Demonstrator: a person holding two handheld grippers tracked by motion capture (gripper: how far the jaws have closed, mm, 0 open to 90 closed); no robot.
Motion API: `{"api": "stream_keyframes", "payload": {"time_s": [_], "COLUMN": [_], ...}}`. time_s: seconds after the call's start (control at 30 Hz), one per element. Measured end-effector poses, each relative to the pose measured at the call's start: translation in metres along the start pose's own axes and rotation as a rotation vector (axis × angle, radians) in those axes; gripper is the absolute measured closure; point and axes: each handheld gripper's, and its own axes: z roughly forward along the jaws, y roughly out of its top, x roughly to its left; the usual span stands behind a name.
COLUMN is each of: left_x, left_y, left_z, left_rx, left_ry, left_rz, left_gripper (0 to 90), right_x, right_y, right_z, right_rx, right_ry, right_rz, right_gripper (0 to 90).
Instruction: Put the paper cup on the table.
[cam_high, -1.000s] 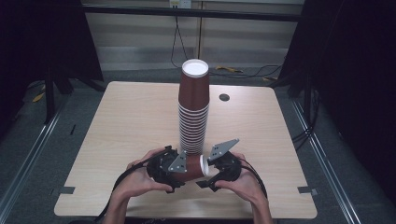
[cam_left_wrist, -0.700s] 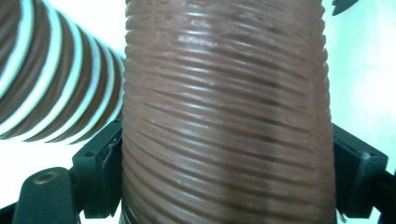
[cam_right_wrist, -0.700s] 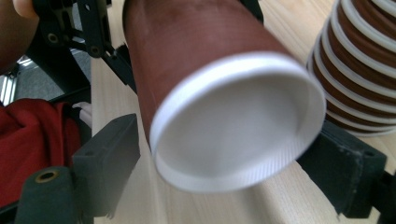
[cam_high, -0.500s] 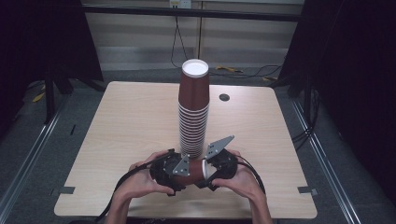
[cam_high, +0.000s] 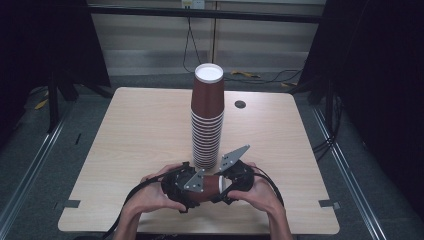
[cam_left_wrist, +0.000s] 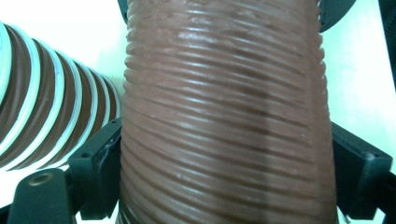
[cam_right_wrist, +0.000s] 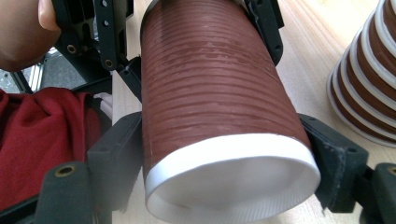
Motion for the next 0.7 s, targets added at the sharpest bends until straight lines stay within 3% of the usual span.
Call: {"api": "stream_keyframes", "payload": {"time_s": [0.3,0.7], "left_x": [0.006,0.008], "left_y": [-0.008,-0.011], "left_z": [-0.008,-0.014], "left_rx": [-0.139,-0.247], "left_ry": [-0.013,-0.015], "left_rz": [-0.039,-0.059], "left_gripper": [11.3,13.1], "right_x": [0.0,0.0], "right_y": [0.0,0.0], "right_z": [-0.003,-0.003], "right_rx": [-0.027,-0.037], "right_ry": [-0.003,-0.01], "right_rz": [-0.002,-0.009], "right_gripper": [22.7,22.9]}}
